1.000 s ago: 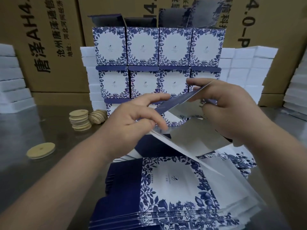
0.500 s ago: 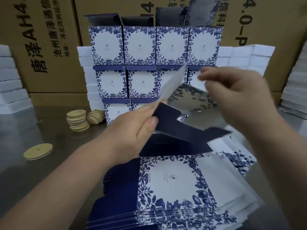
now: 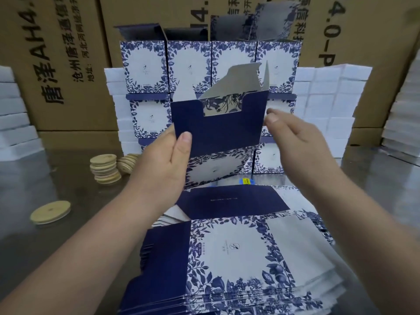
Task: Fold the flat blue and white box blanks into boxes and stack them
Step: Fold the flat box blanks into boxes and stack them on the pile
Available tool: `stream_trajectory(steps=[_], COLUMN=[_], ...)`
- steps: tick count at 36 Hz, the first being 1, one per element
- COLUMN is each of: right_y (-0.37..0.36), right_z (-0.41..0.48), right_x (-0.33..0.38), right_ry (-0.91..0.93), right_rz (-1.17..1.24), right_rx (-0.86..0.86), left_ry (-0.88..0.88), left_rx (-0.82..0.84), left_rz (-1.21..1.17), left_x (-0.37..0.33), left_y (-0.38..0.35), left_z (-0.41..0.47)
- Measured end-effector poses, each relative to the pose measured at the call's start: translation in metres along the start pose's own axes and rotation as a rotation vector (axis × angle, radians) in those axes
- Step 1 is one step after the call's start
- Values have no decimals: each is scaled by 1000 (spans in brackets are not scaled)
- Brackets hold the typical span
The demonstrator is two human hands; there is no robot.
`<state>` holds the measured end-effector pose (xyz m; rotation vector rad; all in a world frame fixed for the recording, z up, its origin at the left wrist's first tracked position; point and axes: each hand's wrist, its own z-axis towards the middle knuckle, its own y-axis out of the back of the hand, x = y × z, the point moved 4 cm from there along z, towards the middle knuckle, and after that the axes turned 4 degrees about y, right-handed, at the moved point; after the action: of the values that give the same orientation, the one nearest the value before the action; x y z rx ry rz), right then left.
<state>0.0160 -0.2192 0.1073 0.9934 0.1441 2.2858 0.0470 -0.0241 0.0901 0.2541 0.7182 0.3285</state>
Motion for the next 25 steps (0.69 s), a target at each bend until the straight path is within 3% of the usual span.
stream_trajectory(steps=[6,10,19,25], right_y=[-8,-10,-10,-9], right_z=[0,0,-1,-2], right_x=[-5,-4,-1,-3], right_ry=[-75,-40,8,-3], right_rz=[27,65,92,21], right_rx=[133,175,146,128], left_ry=[58,124,-111,-100], left_rx=[118,59,254,237], left_rz=[-154,-344,-326,-261], left_x=[9,12,-3,1], left_y=[-6,-6,-13,-12], left_z=[1,-1,-3,-5])
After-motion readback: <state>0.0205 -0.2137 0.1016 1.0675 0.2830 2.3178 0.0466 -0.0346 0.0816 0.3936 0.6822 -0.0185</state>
